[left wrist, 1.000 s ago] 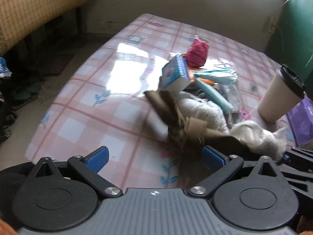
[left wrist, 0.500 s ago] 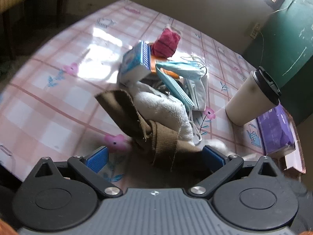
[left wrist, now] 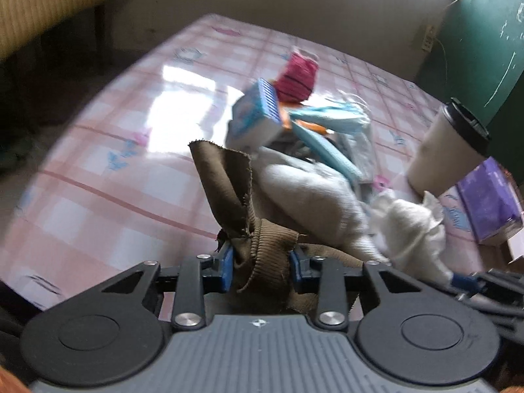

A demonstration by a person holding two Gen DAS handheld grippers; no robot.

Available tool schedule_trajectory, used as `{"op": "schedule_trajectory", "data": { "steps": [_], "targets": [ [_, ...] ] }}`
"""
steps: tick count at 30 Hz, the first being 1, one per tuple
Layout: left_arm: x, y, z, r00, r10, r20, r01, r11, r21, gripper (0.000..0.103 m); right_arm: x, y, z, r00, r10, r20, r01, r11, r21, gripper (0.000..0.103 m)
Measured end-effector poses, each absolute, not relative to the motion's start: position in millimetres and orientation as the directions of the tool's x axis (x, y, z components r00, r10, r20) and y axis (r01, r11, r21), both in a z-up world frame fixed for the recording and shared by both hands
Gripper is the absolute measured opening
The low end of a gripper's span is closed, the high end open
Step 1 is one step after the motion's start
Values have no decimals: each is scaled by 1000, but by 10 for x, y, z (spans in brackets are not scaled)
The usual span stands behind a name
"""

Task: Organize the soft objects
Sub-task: 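Lift both held cloths and carry them toward the cardboard box lid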

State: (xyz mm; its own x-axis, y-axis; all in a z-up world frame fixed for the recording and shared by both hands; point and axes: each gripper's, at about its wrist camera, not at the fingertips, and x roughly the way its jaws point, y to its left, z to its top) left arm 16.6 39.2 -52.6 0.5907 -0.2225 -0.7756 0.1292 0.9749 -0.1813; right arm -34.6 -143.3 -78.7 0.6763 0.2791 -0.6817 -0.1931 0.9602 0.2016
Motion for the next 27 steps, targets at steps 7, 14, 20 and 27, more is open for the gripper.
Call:
{"op": "schedule_trajectory", "data": {
  "steps": [7,14,20,27],
  "targets": [
    [145,590,-515,597,-167,-785,130,985,-111,35,-168,-1328,-746,702,297,-647,-231,955,188,79],
    [84,522,-387,617,-190,-764,166,980,-110,35,132,-1298,-878,679,274,-681,-178,962,209,48],
    [74,439,-271,644,-206,-737,187,976,-110,35,-73,-1473,-638,728,248,-639,-147,967,208,26],
    [142,259,7,685,-208,-698,208,974,-87,35,-214,-1550,-133,794,200,-574,-136,979,153,26]
  ]
}}
